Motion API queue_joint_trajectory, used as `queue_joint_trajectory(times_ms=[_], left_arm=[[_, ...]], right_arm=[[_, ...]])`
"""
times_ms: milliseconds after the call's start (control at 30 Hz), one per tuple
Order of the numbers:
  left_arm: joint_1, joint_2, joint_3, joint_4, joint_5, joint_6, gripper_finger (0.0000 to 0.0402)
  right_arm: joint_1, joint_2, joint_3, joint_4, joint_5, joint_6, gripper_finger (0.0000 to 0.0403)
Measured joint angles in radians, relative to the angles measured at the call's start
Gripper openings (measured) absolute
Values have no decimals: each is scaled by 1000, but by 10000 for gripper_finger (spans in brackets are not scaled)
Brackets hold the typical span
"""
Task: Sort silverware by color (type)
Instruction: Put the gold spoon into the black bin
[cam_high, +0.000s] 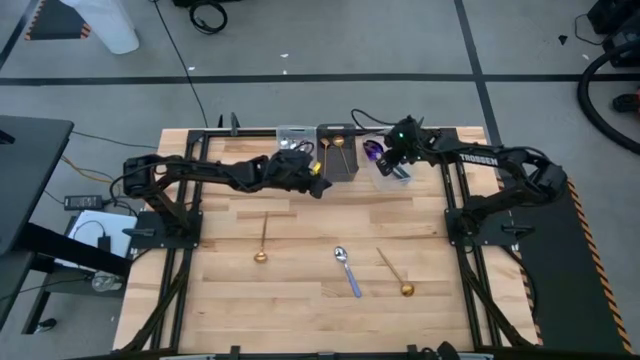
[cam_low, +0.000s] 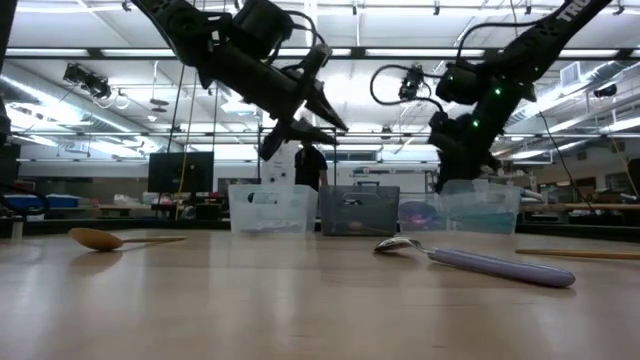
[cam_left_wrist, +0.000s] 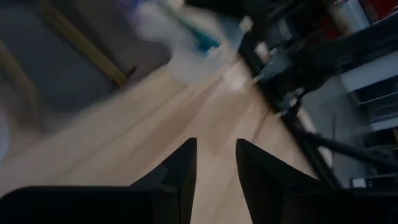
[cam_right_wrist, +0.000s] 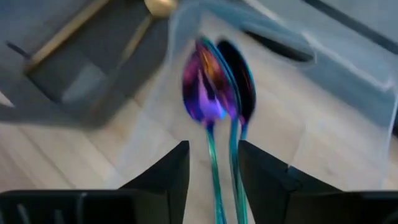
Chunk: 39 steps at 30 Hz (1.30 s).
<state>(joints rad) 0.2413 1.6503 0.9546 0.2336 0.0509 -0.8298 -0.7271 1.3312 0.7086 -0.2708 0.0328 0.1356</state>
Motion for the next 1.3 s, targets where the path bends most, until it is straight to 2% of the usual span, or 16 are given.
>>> queue_joint_trajectory(times_ms=[233,400,533,633,767,967,1300], left_arm=[[-28,-8,-1,-41,-6,-85,118],[-64,-8,0,-154,-91,-169,118],[-108,-9,27,-335,-176,-230,116],[-147,-9,81,-534,-254,-290,116],[-192,-10,131,-788,-311,-392,116],[-260,-10,140,-1003,-303,-516,116],[-341,-10,102,-1032,-123,-611,116]], right_arm=[[39,0,137,-64,-1,-33,150],[87,-2,201,-88,-40,-33,151],[131,-2,215,-89,-142,-2,151],[175,-2,217,-89,-216,22,149],[248,-2,217,-92,-251,29,149],[354,-2,217,-92,-252,30,149],[466,-2,217,-92,-253,30,149]])
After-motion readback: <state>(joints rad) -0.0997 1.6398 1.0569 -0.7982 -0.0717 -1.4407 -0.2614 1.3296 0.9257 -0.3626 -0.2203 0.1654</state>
